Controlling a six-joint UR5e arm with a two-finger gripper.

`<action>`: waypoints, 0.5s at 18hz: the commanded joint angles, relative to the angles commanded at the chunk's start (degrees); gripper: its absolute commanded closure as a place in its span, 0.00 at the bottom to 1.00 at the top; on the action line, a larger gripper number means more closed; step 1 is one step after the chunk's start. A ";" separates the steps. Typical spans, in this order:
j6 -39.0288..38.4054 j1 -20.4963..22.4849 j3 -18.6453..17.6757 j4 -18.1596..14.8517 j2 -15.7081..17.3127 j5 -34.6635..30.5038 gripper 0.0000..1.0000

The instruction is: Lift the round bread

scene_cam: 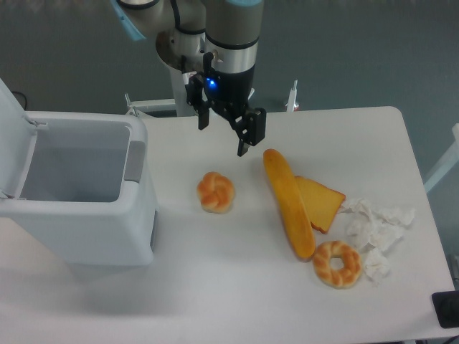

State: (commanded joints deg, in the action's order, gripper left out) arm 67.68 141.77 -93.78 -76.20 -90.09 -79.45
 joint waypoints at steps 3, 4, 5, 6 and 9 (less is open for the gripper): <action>0.09 0.00 0.17 0.09 0.00 -0.09 0.00; 0.00 0.00 0.44 0.00 0.00 0.00 0.00; 0.00 0.00 0.53 0.00 0.00 0.09 0.00; -0.09 -0.09 0.53 -0.09 0.17 0.09 0.00; -0.79 -0.09 0.53 0.61 0.44 0.96 0.00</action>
State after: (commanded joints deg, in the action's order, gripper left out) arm 66.89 141.68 -93.25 -75.59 -89.65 -78.49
